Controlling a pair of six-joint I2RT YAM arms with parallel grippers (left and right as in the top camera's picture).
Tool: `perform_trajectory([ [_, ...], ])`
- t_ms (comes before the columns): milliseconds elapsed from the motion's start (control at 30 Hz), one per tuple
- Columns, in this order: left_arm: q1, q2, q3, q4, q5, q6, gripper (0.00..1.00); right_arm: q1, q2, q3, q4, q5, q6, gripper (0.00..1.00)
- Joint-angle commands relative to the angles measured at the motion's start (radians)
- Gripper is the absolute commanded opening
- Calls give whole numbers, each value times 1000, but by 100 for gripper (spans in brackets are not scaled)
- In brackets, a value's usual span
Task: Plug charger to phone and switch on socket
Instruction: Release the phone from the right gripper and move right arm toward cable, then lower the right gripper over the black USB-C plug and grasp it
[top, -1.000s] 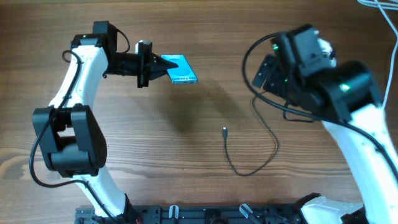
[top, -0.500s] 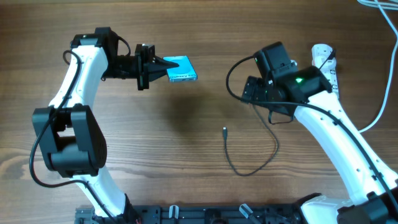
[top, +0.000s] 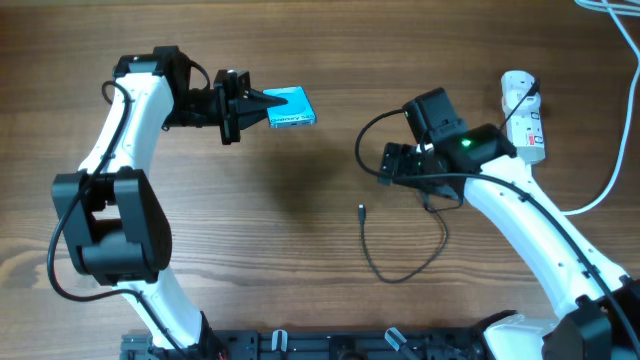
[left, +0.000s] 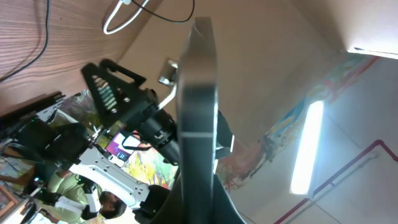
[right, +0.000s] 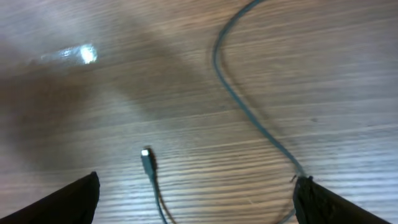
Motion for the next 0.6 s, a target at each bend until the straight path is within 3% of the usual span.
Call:
perform_trajectory([
  [0,7,-32,2,-4,57,10,4,-2,4,-56,29,-127,-93,100],
  [133,7,-32,2,-4,57,4,4,18,4,-80,29,-125,-117,96],
  [367,7,-32,2,-4,57,4,4,55,4,-130,82,-117,-117,63],
  [567,8,-32,2,-4,56,4,4,83,4,-203,170,-98,-56,63],
])
